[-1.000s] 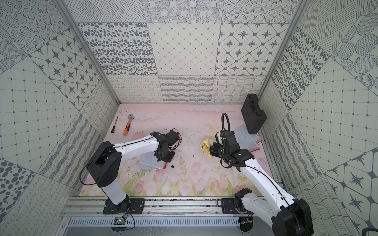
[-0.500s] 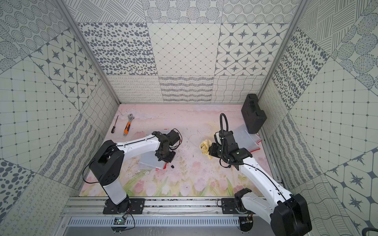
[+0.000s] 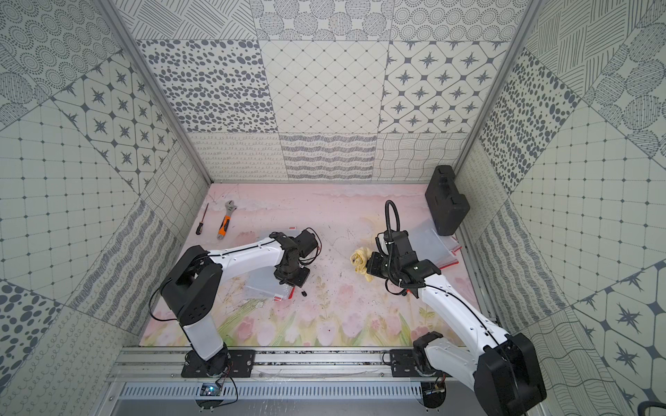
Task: Wipe the document bag
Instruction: Adjust the document bag at the center of the board.
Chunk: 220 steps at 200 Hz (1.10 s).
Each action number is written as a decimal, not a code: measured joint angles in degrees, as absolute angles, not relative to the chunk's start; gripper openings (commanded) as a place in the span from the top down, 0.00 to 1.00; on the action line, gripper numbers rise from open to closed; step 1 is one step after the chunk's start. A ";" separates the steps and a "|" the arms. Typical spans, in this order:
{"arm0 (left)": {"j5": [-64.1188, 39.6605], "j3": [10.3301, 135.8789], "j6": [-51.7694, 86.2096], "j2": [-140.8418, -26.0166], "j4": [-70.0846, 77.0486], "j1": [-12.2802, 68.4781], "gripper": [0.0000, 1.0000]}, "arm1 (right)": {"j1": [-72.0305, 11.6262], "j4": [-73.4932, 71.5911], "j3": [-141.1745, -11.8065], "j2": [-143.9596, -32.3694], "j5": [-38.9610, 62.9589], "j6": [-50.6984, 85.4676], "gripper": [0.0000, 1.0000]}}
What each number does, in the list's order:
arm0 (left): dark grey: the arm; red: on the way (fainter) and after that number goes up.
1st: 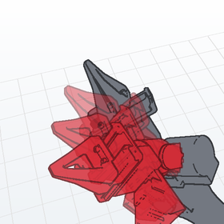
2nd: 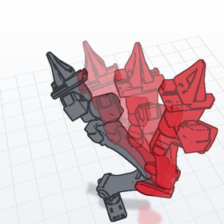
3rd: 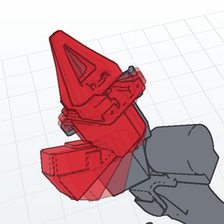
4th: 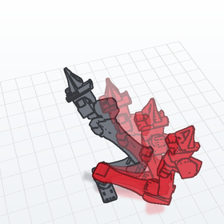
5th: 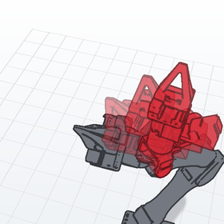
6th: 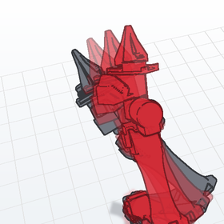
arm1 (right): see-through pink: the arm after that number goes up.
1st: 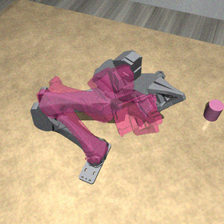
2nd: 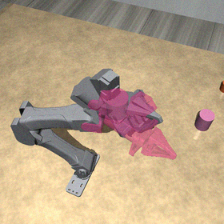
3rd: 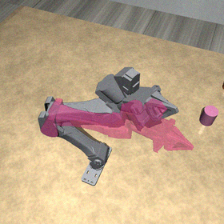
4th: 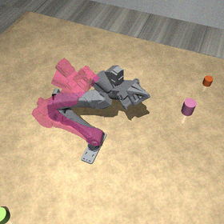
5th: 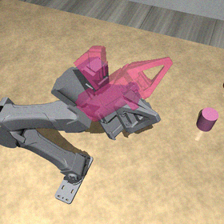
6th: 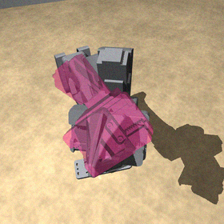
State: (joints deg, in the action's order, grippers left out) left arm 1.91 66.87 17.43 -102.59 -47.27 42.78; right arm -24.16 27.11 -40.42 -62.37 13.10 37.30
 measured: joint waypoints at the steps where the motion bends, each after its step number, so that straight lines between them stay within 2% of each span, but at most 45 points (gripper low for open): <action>1: 1.91 66.87 17.43 -102.59 -47.27 42.78 1.00 | -24.16 27.11 -40.42 -62.37 13.10 37.28 1.00; 71: 1.65 73.54 17.39 -98.10 -50.13 43.31 1.00 | -24.16 27.07 -40.36 -62.89 13.08 37.15 1.00; 115: -5.65 82.54 17.69 -93.03 -49.36 44.84 1.00 | -24.18 28.18 -40.58 -63.11 11.79 36.60 1.00; 133: -12.60 82.83 20.25 -90.94 -43.81 45.52 1.00 | -24.14 30.37 -41.15 -61.76 9.63 35.94 1.00; 166: -23.59 76.77 30.22 -86.24 -24.75 45.93 1.00 | -23.68 32.75 -42.76 -58.96 8.08 34.87 1.00; 190: -27.68 71.59 36.07 -82.94 -14.52 44.62 1.00 | -23.66 33.06 -42.92 -59.29 8.38 34.61 1.00; 220: -29.36 63.90 39.81 -80.58 -10.70 41.10 1.00 | -23.94 32.99 -43.48 -63.24 9.47 33.91 1.00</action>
State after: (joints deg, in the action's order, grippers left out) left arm -29.36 63.90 39.81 -80.58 -10.70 41.10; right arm -23.94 32.99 -43.48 -63.24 9.47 33.91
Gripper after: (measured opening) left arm 0.047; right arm 0.115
